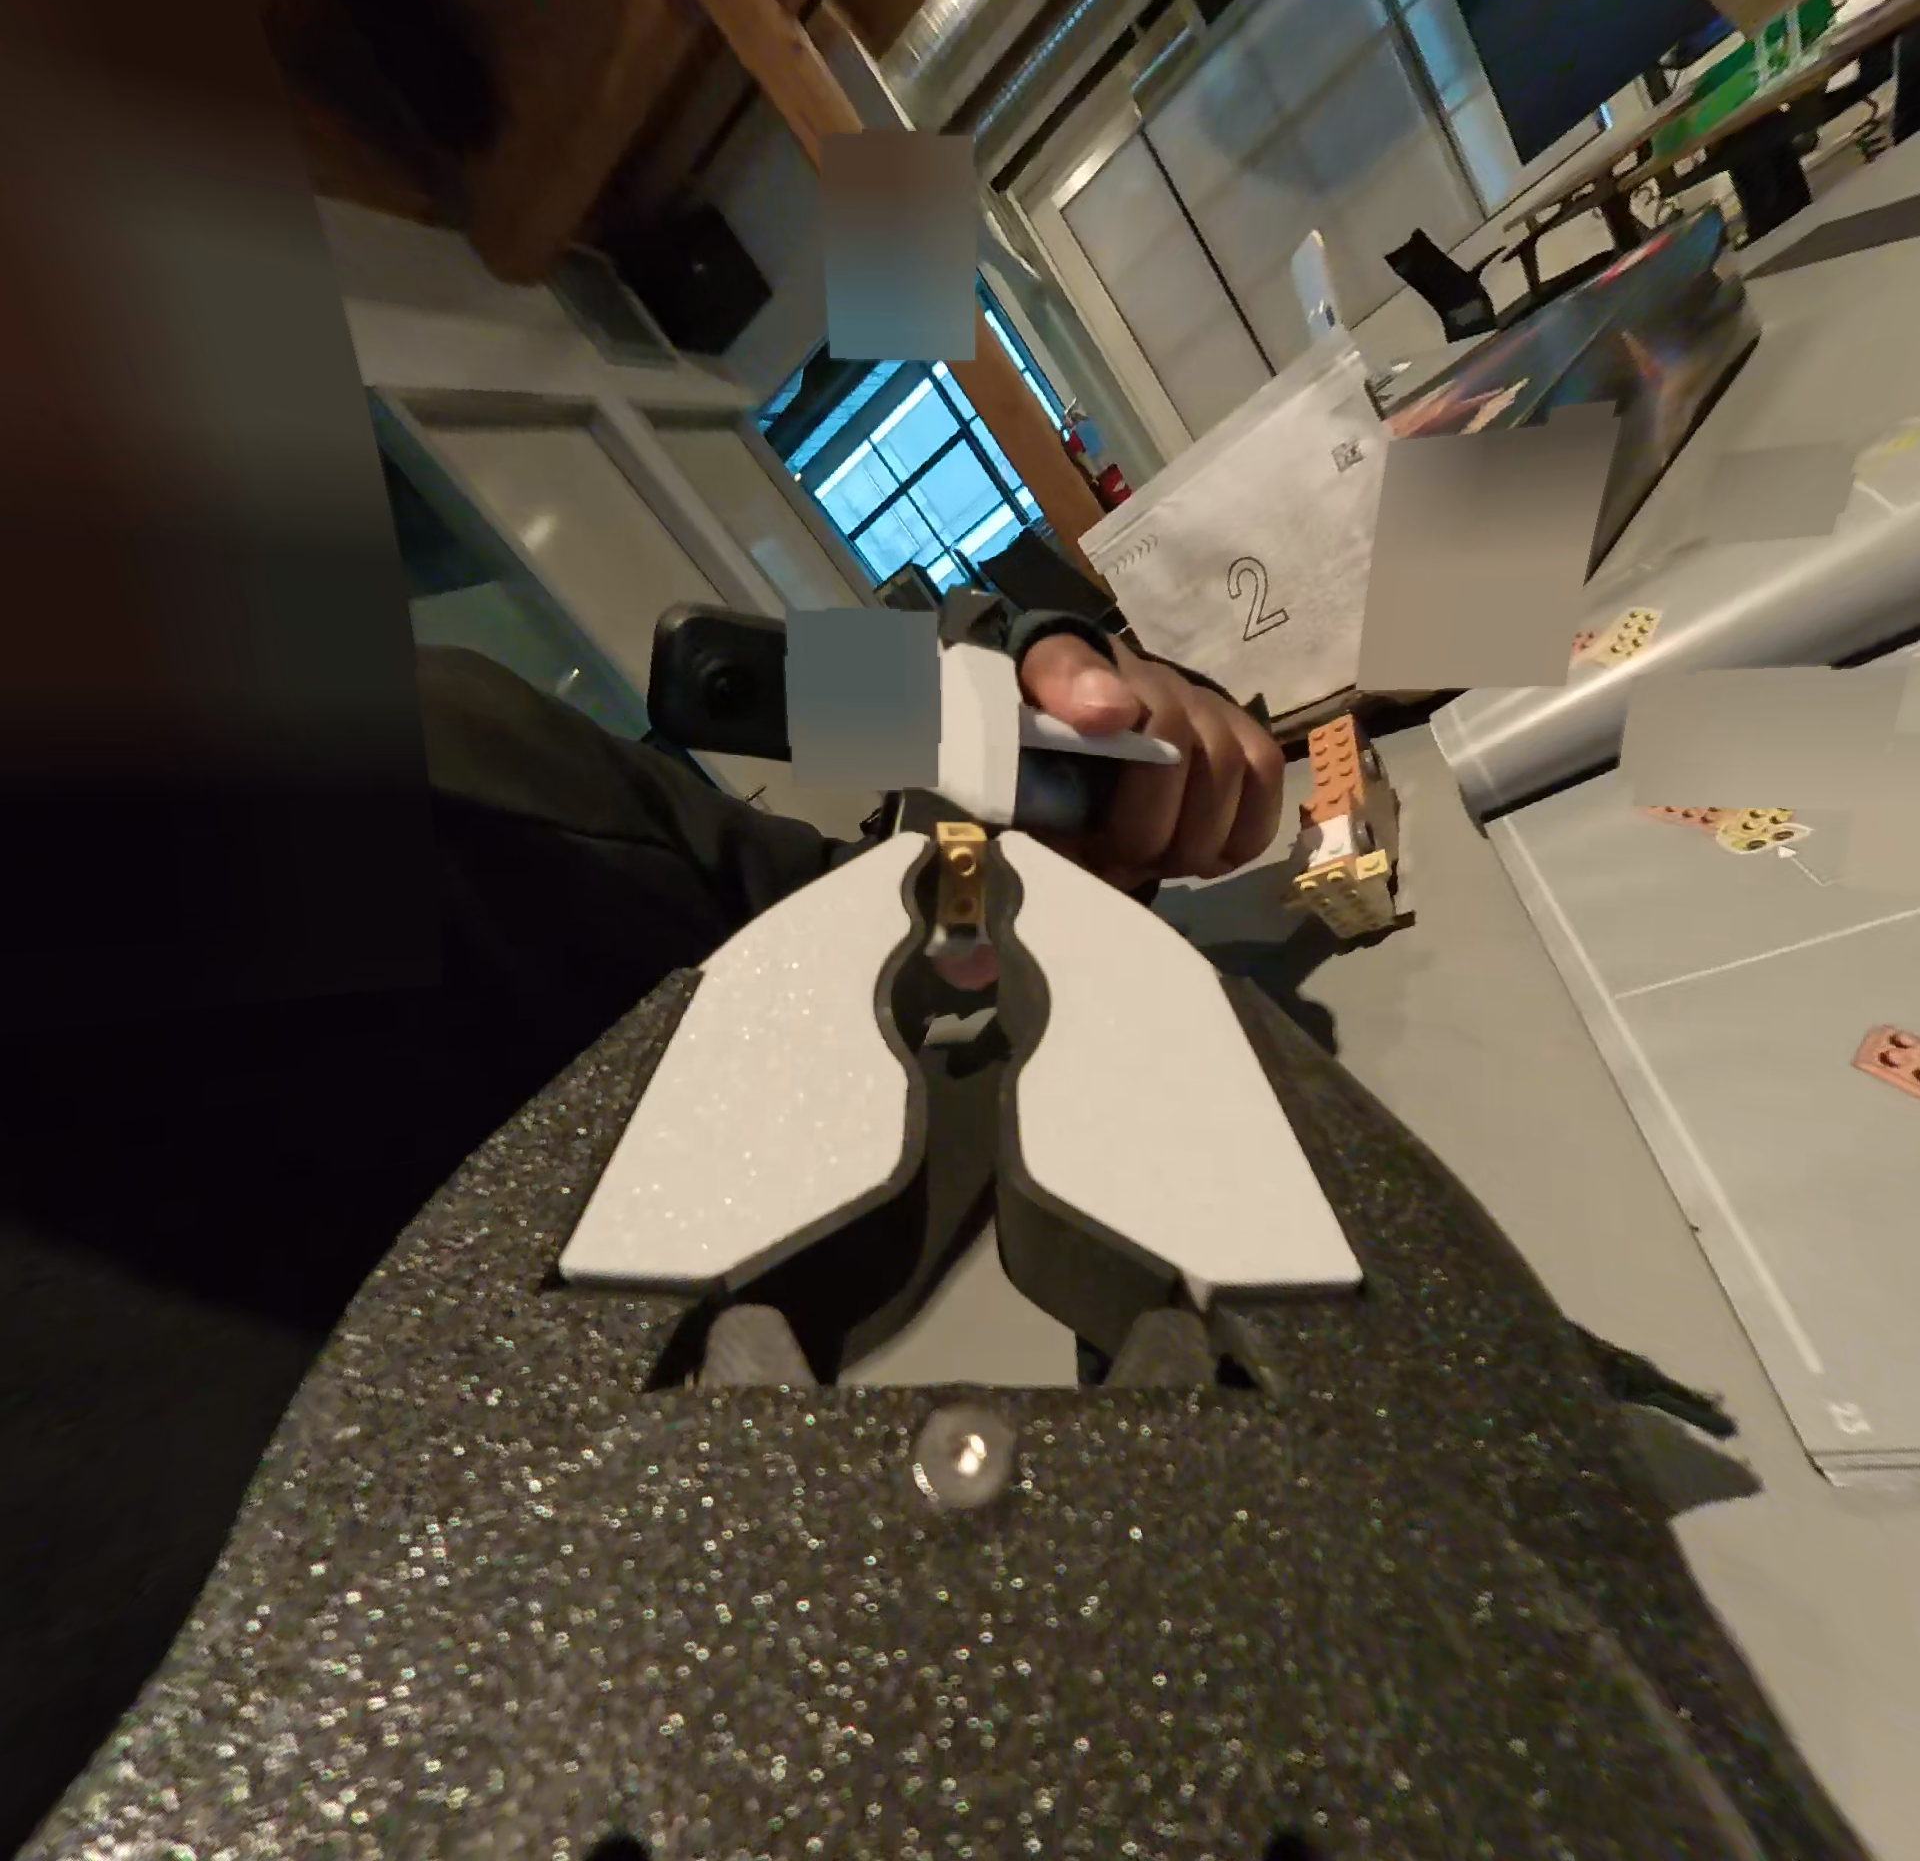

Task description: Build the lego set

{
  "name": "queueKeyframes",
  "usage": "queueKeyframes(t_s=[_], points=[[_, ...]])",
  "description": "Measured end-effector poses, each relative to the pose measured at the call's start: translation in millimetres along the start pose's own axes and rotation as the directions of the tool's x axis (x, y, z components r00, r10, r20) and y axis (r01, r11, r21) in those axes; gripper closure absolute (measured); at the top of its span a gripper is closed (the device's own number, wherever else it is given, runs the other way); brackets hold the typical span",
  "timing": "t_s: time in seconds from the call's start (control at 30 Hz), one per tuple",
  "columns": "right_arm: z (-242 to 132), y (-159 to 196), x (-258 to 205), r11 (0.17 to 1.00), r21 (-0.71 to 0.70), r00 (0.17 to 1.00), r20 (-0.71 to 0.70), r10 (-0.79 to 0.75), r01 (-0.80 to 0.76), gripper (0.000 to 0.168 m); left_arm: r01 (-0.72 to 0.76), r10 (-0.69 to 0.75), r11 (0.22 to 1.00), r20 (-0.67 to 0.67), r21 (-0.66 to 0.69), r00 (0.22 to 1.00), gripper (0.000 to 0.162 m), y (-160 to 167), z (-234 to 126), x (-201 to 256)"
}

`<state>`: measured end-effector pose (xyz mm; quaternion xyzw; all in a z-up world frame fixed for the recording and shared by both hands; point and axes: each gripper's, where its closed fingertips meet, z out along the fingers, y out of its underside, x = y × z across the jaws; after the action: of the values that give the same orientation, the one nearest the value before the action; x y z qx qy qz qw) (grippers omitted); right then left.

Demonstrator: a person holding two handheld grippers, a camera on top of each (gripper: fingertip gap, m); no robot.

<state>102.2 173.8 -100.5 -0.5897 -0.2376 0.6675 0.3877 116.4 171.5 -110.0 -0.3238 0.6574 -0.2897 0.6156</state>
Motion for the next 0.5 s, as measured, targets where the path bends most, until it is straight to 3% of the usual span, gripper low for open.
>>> queueKeyframes(t_s=[0.5], points=[[2, 13, 3, 0.995, -0.093, 0.999, -0.024, -0.045, 0.042, 0.159, -0.048, 0.048, 0.999, -0.012, -0.019, 0.999, 0.157, 4, -1, 4]])
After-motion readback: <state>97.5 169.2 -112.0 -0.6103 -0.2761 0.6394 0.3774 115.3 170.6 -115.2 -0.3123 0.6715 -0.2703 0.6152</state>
